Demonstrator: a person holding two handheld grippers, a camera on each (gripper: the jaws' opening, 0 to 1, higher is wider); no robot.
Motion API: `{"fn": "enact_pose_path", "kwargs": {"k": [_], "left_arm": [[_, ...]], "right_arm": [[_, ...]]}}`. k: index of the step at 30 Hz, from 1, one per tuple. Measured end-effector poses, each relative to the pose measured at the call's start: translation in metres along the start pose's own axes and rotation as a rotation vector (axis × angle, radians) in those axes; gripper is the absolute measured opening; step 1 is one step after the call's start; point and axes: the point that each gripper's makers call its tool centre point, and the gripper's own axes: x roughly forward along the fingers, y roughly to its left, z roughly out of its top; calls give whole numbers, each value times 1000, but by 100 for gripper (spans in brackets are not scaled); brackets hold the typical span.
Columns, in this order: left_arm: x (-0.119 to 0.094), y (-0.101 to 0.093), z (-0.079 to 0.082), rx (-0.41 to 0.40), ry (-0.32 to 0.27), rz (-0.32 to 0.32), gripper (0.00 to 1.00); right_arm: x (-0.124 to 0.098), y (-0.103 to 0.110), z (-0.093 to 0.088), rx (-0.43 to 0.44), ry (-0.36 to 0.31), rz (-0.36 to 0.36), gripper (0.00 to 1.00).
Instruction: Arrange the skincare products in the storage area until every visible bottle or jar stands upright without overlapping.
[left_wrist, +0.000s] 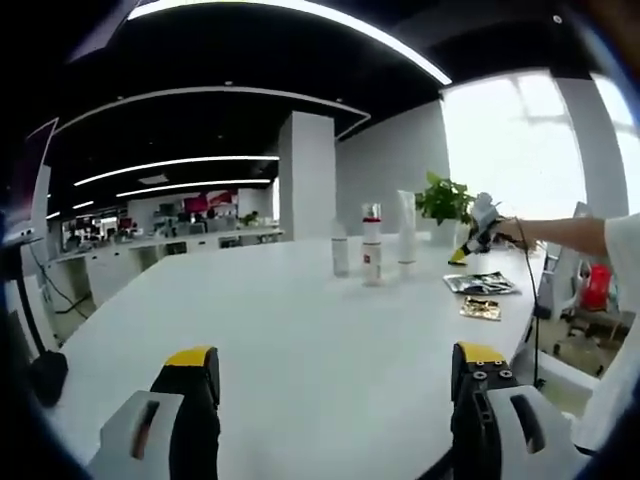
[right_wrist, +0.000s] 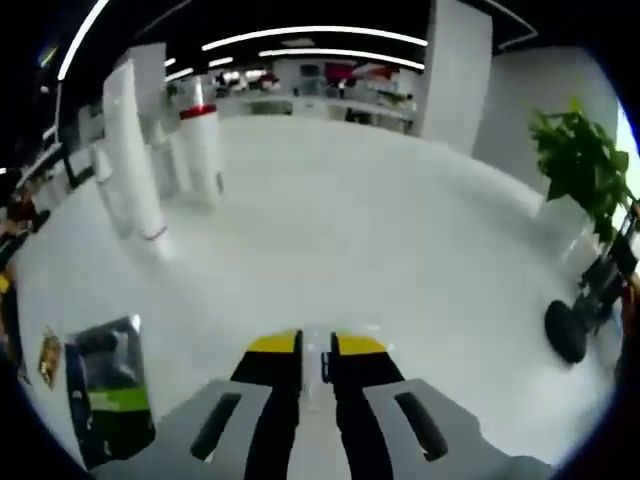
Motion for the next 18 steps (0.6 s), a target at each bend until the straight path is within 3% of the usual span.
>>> {"fn": "enact_pose_path", "kwargs": {"k": [4, 8, 9, 12, 15, 18], "left_arm": [[0, 1, 0, 0, -1, 4, 99], [1, 1, -1, 2, 8, 3, 99], [2, 1, -2, 2, 10, 3, 99], [3, 0, -2, 4, 13, -1, 99], [3, 0, -3, 5, 16, -2, 99], [3, 0, -3, 7, 16, 0, 99]], "right_arm": [[0, -9, 6, 19, -25, -15, 34], [4, -14, -8, 97, 60, -19, 53], [7, -12, -17, 105, 121, 3, 56], [10, -17, -19, 61, 172, -40, 55], [14, -17, -14, 59, 192, -31, 49], [15, -24, -18, 55, 286, -30, 47]]}}
